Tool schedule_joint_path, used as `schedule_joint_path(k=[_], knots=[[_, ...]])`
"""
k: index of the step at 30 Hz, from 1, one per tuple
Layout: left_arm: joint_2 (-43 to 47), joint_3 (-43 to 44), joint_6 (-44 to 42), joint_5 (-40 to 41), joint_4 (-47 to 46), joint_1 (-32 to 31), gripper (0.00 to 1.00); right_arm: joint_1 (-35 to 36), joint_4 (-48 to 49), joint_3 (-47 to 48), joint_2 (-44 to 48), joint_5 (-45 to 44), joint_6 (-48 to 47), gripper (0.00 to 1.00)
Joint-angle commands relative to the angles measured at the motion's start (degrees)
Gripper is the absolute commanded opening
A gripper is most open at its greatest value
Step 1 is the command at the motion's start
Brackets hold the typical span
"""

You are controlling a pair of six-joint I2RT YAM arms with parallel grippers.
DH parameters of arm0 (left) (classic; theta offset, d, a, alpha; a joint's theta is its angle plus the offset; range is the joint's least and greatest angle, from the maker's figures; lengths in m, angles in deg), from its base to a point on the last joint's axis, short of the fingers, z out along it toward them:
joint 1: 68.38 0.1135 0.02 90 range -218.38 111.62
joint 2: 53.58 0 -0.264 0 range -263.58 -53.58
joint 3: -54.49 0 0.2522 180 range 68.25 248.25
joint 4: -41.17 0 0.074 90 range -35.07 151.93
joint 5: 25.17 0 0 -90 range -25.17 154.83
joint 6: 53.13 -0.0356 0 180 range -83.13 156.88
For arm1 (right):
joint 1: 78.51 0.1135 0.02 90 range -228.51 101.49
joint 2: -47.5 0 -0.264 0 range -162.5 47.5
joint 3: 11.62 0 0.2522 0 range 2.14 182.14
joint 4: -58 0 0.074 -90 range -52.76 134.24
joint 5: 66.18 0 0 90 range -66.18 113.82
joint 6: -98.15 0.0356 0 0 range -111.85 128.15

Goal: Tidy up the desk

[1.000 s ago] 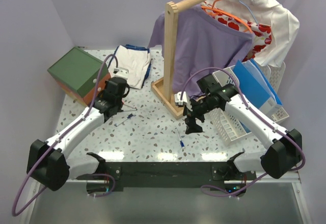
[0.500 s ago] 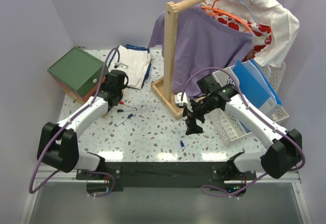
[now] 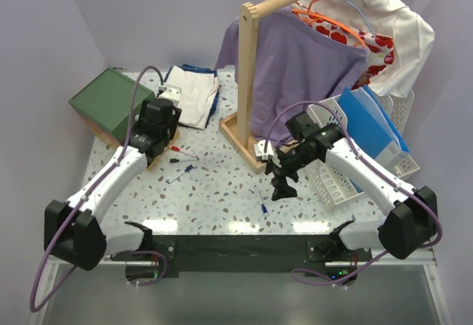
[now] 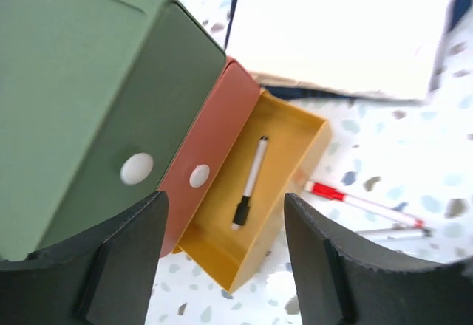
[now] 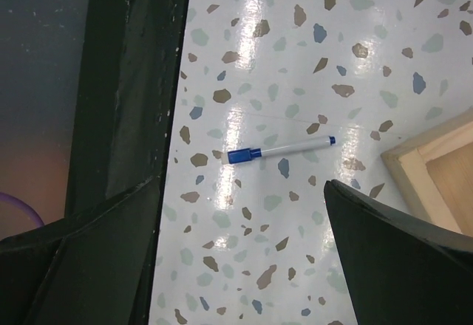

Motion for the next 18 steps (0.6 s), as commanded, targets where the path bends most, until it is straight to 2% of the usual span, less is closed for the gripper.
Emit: schedule_joint_path(k=[1,5,6,9,13,14,18], knots=[[11.47,-1.3,5.11,-12.09,-0.3,0.46,0.73,0.09,-0.59,-1.64,-0.24,3.3,-4.99,0.99],[22.9,-9.48,9.42,-20.81,-3.64,0.37,0.82,2.81,-0.76,-3.93,-0.07,1.65,-9.2,0.99],[27.27,-12.8,10.38,-21.79,-5.3,0.45,0.84,3.94,-1.2,-5.32,0.28,0.6,-13.13,0.99],[34.4,-18.87,14.33,-26.88,-8.91,0.46,0.88,11.66,0.28,-7.61,-0.76,-8.0,-14.94,0.99],[39.87,-23.9,15.66,-27.34,-10.68,0.46,0.88,18.27,5.19,-8.5,-4.81,-17.86,-10.29,0.99],[41.19,-24.61,15.75,-26.72,-10.85,0.46,0.88,19.41,6.78,-9.03,-5.25,-21.7,-6.1,0.99],[42.17,-24.26,15.58,-24.79,-9.54,0.46,0.88,23.9,14.16,-10.35,-7.01,-27.88,5.35,0.99]])
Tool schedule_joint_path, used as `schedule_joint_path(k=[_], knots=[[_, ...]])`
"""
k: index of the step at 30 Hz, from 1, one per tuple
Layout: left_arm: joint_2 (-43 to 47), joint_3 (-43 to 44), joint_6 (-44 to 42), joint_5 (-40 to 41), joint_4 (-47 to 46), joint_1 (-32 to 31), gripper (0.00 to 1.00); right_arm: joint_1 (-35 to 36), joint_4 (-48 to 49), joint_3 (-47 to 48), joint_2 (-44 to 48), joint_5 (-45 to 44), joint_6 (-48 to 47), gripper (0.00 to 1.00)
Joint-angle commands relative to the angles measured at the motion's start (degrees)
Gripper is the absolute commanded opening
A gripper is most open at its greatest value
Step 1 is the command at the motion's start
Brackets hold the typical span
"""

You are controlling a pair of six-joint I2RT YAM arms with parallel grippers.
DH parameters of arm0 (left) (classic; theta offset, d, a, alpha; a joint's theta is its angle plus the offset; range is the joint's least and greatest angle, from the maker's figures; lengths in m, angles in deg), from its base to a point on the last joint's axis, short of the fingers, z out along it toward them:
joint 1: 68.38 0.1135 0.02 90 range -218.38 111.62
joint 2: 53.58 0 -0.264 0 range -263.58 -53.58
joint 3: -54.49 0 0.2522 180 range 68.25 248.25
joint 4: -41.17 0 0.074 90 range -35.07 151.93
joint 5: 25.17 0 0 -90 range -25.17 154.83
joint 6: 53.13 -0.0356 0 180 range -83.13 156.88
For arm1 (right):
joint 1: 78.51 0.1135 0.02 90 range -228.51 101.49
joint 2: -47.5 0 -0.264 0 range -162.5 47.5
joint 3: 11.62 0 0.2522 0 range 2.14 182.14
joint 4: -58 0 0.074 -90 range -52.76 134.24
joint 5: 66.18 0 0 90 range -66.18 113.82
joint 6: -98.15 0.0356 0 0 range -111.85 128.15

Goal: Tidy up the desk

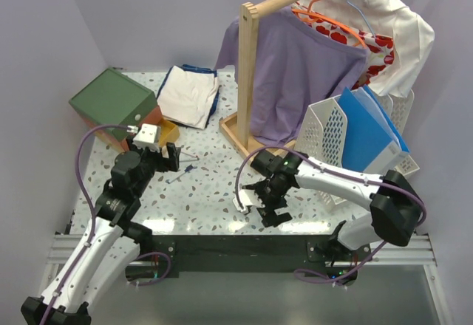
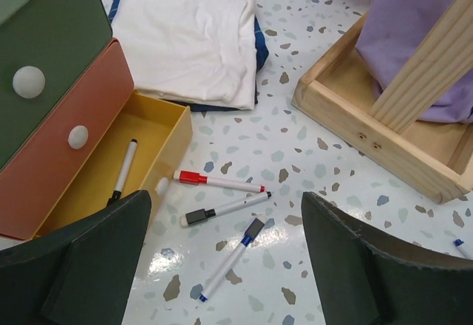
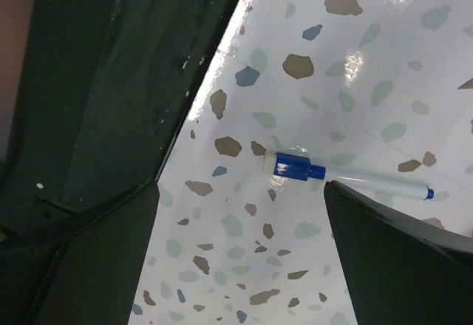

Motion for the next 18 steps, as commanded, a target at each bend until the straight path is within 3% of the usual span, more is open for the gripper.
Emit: schedule_joint_path(k=[1,9,18], knots=[[1.47,0.74,1.74,0.57,-3.13,0.37,0.88,3.03,10.34,-1.25,-1.02,-10.95,13.32,0.99],[2.0,1.09,1.57,1.1,-2.69,0.46,0.88,2.95,21.43,-5.91,1.97,-18.77,30.55,0.99],[2.53,1.36,1.57,3.47,-1.73,0.46,0.88,2.95,23.36,-3.28,-5.84,-16.05,40.32,0.99]])
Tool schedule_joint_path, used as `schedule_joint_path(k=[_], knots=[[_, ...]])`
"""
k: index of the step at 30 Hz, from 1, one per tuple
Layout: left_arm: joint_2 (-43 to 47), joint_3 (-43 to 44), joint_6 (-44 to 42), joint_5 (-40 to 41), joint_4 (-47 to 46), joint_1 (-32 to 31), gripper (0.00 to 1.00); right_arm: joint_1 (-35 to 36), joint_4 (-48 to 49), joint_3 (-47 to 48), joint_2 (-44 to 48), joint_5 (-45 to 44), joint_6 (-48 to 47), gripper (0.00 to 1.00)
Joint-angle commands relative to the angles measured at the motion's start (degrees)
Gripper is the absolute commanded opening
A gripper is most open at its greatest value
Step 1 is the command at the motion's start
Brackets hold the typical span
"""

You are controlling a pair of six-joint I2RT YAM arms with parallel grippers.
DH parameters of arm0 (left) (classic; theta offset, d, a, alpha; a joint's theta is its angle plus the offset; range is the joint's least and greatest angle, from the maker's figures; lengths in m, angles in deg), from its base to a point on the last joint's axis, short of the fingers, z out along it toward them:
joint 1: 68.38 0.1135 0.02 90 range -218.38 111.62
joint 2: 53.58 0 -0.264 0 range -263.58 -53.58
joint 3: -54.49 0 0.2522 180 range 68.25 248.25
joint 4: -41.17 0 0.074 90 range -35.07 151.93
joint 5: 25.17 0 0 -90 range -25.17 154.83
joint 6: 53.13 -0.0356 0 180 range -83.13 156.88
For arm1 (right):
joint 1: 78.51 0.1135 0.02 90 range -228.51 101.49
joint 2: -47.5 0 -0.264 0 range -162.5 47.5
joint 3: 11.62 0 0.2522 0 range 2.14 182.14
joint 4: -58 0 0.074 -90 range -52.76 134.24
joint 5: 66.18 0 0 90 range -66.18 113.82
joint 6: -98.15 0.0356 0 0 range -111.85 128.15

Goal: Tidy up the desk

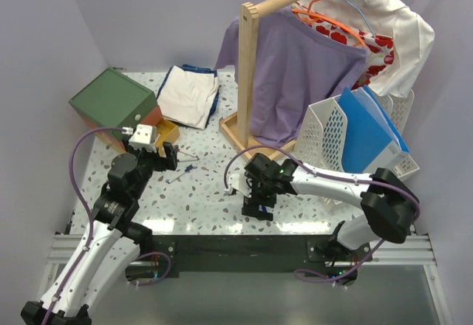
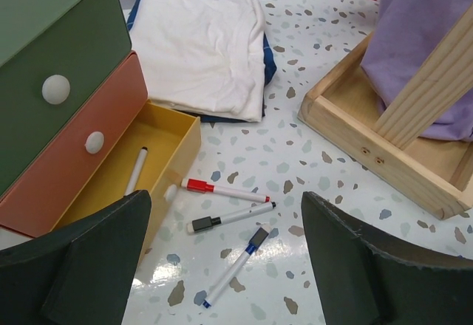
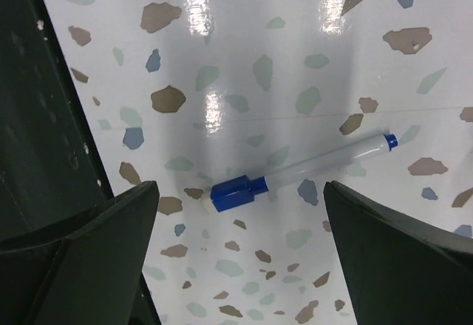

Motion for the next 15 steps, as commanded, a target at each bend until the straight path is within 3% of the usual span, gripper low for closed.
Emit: schedule_joint_path(k=[1,7,8,14,15], knots=[[0.95,1.51,0.84,1.9,-1.09,0.46,0.88,0.1,3.61,2.18,-4.28,-1.01,7.16,0.97],[1.66,1.6,0.84,2.87,-1.0,0.46,0.88,0.02,4.4,2.36,-7.0,-6.81,7.87,0.87],[1.66,1.51,0.84,2.78,-1.0,0.46,0.88,-0.07,4.23,2.45,-7.27,-6.99,7.78,0.78],[1.83,1.6,0.93,2.87,-0.74,0.46,0.88,0.02,3.17,3.24,-9.56,-7.34,7.34,0.5],[1.92,1.51,0.93,2.52,-0.83,0.46,0.88,-0.07,3.17,3.24,-9.73,-8.13,7.26,0.41]])
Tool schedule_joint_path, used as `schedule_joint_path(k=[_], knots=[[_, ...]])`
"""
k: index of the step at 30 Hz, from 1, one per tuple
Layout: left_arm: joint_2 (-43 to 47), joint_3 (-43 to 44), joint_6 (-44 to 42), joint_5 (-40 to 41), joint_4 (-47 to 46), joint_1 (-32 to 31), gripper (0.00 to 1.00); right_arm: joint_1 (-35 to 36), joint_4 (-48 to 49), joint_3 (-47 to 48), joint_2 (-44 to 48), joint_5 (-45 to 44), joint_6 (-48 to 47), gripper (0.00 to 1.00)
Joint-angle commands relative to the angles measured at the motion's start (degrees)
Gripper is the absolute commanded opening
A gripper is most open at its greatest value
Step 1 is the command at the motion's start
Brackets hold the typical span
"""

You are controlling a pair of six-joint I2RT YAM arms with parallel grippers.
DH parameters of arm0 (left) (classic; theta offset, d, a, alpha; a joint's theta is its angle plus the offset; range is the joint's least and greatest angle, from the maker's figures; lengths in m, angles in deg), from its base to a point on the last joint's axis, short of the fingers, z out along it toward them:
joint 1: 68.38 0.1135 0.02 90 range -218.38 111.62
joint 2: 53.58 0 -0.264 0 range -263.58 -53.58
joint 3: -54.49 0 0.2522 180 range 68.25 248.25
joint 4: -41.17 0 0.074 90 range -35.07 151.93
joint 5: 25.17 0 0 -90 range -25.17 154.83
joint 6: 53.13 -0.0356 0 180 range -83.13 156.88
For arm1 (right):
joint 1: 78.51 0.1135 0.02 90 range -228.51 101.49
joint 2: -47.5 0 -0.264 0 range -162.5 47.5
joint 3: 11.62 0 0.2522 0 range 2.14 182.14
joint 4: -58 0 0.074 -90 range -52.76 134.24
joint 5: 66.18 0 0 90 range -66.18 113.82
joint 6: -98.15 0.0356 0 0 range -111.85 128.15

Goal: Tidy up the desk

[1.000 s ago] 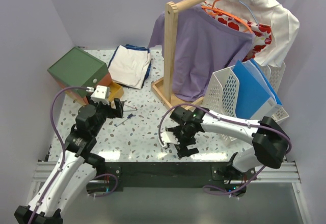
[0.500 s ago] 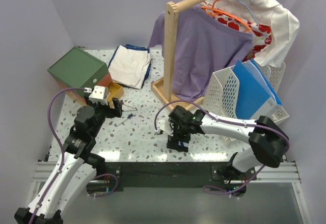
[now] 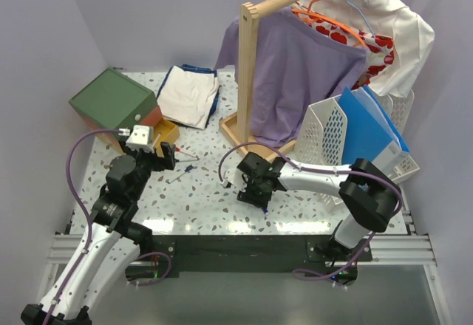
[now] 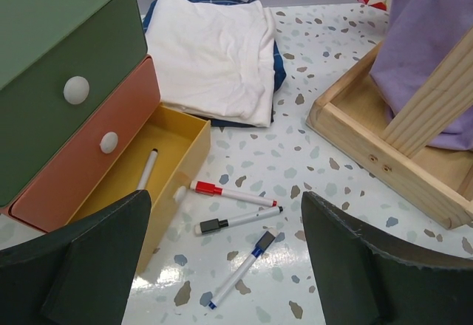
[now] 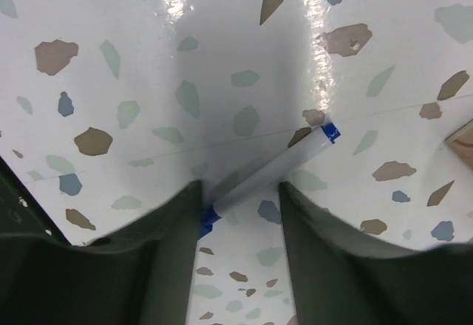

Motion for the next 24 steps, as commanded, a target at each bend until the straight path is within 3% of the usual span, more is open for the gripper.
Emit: schedule_joint_path(k=[1,6,10,12,17,21,24], knots=[[0.78,1.42,0.93,0.14,-1.18,0.46,0.88,0.06,-0.19,0.64,-1.86,-1.86,0.61,0.35],[0.52,1.25,1.2,-1.36,-1.7,0.46,0.89,0.06,-0.28,1.25,-3.44,-2.83,0.7,0.19],[0.7,0.55,2.25,-3.9,-2.41,0.46,0.92,0.15,-1.33,3.62,-3.8,-1.87,0.09,0.0],[1.05,0.02,5.23,-5.75,-2.76,0.46,0.99,0.06,-2.65,5.29,-3.45,-0.65,-0.61,0.0],[3.42,-4.1,17.17,-18.81,-6.26,0.46,1.0,-0.73,-8.08,9.16,0.24,12.85,-6.4,0.0],[6.93,-11.66,31.4,-28.94,-19.41,0.46,1.0,-1.43,-13.36,13.99,2.18,20.96,-11.77,0.0],[10.09,-18.16,41.87,-32.73,-28.64,0.37,0.99,-1.87,-13.91,18.21,3.05,25.36,-10.74,0.0]])
